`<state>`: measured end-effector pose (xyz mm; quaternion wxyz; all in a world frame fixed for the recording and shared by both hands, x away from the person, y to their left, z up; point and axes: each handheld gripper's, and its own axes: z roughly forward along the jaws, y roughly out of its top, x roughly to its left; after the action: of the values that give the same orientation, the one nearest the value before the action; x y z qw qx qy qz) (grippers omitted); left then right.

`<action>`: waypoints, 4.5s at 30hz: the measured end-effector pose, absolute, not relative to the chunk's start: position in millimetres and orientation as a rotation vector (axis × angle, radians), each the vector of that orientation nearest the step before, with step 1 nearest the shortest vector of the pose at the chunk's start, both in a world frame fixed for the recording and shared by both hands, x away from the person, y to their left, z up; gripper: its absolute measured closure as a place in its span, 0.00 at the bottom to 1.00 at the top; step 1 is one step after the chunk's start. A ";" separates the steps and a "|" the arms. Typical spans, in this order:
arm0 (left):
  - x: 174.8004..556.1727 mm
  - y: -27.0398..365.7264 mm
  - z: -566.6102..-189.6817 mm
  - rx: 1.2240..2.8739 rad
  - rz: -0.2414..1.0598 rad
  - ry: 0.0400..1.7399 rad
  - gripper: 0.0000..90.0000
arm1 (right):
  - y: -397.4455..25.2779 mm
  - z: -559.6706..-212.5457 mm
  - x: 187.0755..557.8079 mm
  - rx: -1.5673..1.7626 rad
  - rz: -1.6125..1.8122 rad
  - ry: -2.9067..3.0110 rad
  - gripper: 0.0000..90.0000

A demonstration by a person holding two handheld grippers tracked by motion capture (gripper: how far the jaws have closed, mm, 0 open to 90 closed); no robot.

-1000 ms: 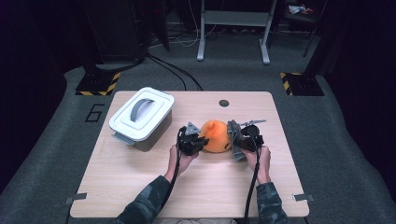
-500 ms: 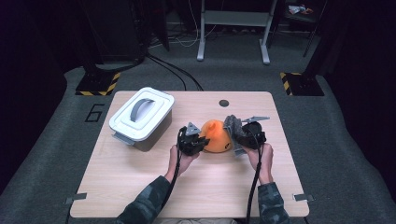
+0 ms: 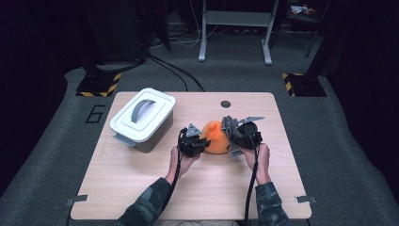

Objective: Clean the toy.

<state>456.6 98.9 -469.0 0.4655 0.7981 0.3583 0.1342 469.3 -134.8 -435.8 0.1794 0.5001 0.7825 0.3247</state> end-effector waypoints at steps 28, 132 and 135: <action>457.8 99.1 -469.7 1.957 0.335 0.891 0.88 | -128.8 -427.3 474.2 1.376 0.946 2.228 0.82; 450.9 88.3 -449.6 1.991 0.489 0.768 0.91 | -104.7 -413.3 459.0 1.291 0.848 2.180 0.85; 451.1 88.5 -450.2 1.982 0.489 0.772 0.91 | -110.7 -415.6 461.5 1.316 0.829 2.159 0.85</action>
<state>451.1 88.5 -450.2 0.4617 0.8056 0.3137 0.1986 461.5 -110.7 -415.6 0.2380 0.4805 0.7880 0.3027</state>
